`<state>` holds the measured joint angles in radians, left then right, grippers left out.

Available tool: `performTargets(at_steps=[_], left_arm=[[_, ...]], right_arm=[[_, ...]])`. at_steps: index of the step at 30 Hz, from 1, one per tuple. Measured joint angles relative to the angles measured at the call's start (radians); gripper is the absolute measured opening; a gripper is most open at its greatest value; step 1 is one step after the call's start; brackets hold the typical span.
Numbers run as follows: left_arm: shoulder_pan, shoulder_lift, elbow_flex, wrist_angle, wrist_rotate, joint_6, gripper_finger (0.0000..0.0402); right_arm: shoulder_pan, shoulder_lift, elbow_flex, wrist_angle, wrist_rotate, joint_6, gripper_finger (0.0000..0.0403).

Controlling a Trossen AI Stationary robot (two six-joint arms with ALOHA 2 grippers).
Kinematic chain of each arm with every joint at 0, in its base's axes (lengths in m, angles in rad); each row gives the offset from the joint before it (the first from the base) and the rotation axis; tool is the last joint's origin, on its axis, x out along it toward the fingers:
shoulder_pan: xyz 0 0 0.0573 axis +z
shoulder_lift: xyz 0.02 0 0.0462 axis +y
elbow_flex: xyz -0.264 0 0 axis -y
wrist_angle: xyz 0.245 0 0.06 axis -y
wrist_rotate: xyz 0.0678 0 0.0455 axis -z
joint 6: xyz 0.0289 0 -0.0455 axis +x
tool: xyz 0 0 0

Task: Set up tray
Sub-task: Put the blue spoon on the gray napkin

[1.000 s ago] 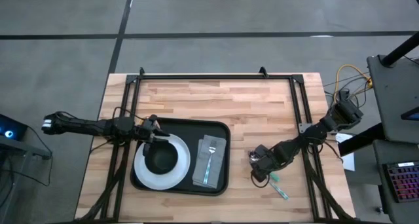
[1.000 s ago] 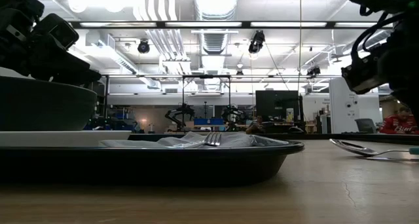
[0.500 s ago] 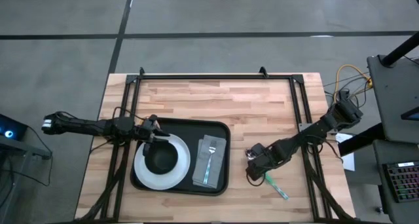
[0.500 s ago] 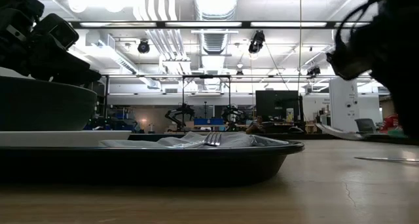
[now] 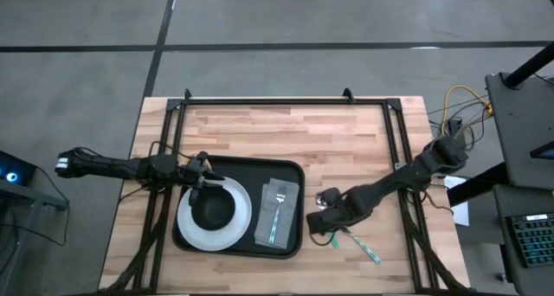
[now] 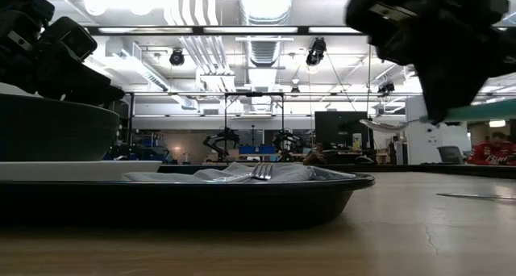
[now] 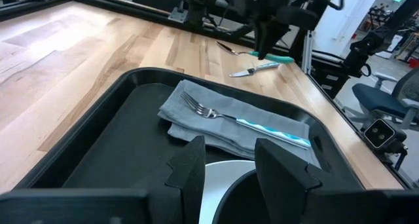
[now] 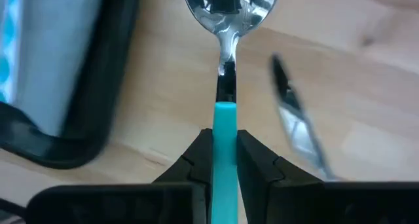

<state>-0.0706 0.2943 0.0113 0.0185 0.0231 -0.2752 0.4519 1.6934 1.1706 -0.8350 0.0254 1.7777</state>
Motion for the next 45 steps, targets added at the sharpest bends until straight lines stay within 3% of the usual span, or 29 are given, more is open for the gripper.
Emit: performTargets(at_steps=[20,45], left_arm=[[0.0,0.021,0.0,0.0,0.0,0.0,0.0115],[0.0,0.026,0.0,0.0,0.0,0.0,0.0115]], right_arm=[[-0.068,0.362,0.412,-0.004,0.039,0.155,0.0033],[-0.166,0.626,0.813,-0.049,0.239,0.188,0.0033]])
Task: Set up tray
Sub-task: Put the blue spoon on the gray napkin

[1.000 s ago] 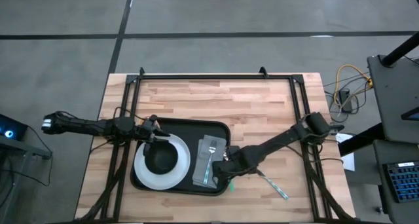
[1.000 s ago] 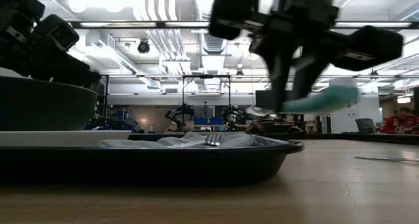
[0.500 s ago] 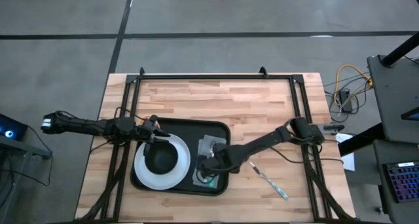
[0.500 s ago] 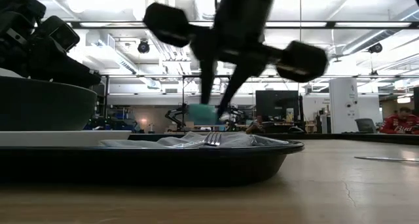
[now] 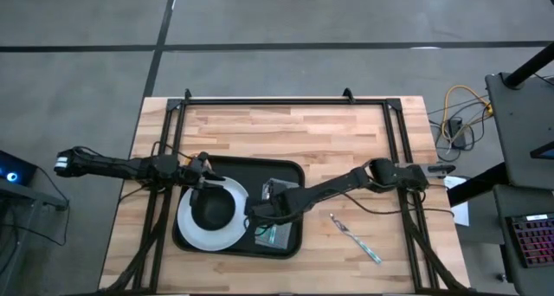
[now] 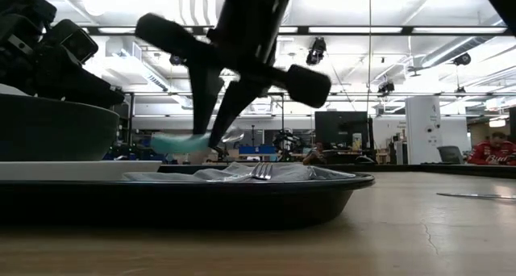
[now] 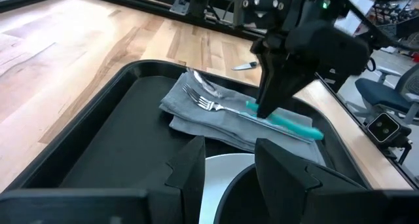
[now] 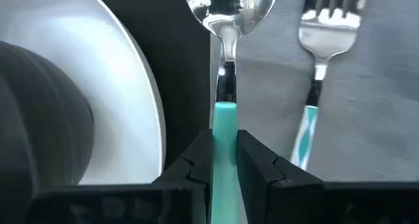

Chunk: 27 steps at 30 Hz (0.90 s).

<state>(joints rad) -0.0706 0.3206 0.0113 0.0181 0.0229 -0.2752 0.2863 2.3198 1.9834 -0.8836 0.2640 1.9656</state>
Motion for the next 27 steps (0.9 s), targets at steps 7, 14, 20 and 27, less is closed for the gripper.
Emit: performTargets(at_steps=[7,14,20,27], left_arm=[[0.0,0.0,0.0,0.0,0.0,0.0,0.0115],[0.0,0.0,0.0,0.0,0.0,0.0,0.0115],[0.0,0.0,0.0,0.0,0.001,0.0,0.0115],[0.0,0.0,0.0,0.0,0.0,0.0,0.0115]], right_arm=[[0.0,0.074,0.088,-0.076,-0.004,0.029,0.0033],[-0.001,0.066,0.088,-0.115,-0.004,0.045,0.0033],[-0.003,0.068,0.083,-0.103,-0.007,0.051,0.0033],[-0.005,0.068,0.078,-0.1,-0.007,0.052,0.0033]])
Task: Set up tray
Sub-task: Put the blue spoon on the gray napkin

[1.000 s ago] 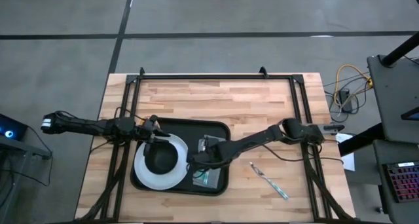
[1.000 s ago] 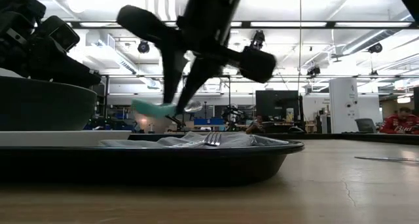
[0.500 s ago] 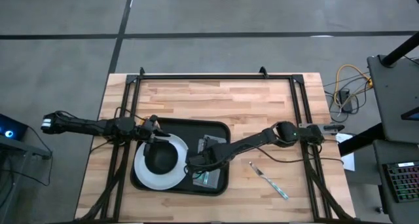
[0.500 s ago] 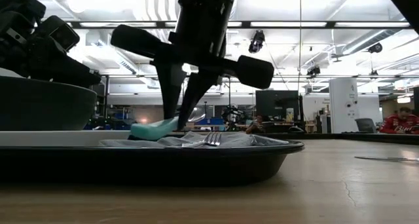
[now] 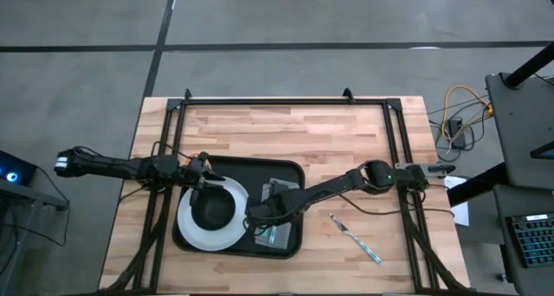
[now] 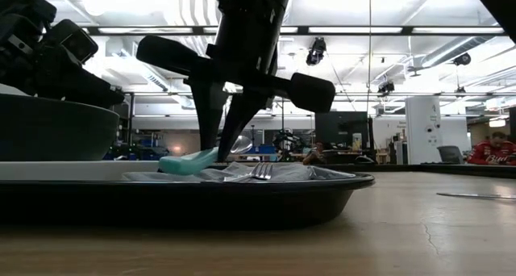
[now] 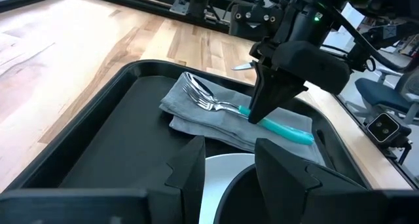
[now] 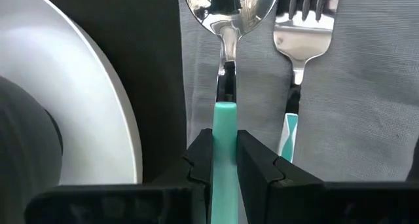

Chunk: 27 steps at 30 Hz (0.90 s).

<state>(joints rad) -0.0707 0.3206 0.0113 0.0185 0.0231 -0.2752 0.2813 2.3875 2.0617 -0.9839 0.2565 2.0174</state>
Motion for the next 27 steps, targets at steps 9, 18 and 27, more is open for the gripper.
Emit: performTargets(at_steps=[9,18,27], left_arm=[[0.0,0.0,0.0,0.0,0.0,0.0,0.0115],[0.0,0.0,0.0,0.0,0.0,0.0,0.0115],[0.0,0.0,0.0,0.0,0.0,0.0,0.0115]], right_arm=[[0.0,0.007,-0.022,0.049,-0.002,-0.003,0.0033],[-0.006,0.061,-0.019,0.085,-0.052,-0.004,0.0034],[-0.005,0.067,-0.001,0.07,-0.041,0.001,0.0034]])
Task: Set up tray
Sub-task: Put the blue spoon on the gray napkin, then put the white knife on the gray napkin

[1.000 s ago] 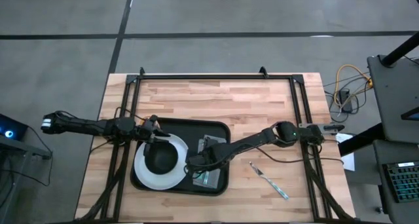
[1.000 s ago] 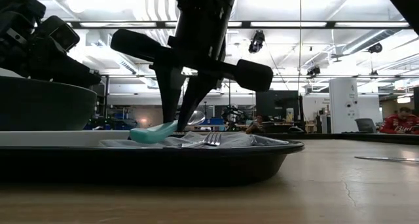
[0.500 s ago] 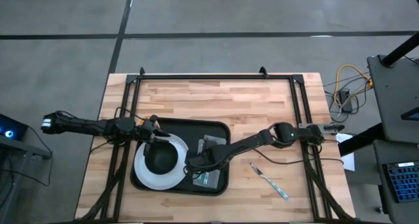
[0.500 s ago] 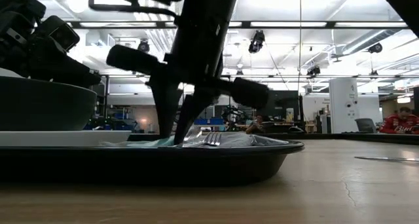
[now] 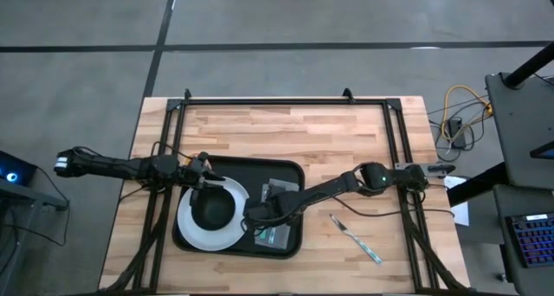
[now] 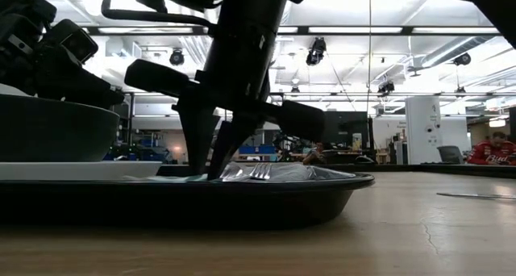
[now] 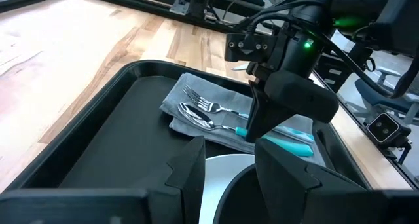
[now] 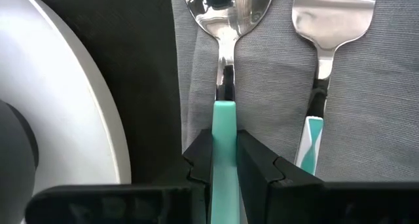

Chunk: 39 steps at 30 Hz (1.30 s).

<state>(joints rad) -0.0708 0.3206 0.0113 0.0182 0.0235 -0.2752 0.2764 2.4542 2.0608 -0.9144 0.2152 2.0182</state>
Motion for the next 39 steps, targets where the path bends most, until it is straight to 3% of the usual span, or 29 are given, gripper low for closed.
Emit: performTargets(at_steps=[17,29,39], left_arm=[[0.0,0.0,0.0,0.0,0.0,0.0,0.0115],[0.0,0.0,0.0,0.0,0.0,0.0,0.0115],[0.0,0.0,0.0,0.0,0.0,0.0,0.0115]], right_arm=[[0.003,0.006,0.039,-0.052,0.036,0.024,0.0036],[0.002,0.006,0.037,-0.045,0.024,0.02,0.0106],[0.002,0.006,0.049,-0.05,0.022,0.017,0.0113]])
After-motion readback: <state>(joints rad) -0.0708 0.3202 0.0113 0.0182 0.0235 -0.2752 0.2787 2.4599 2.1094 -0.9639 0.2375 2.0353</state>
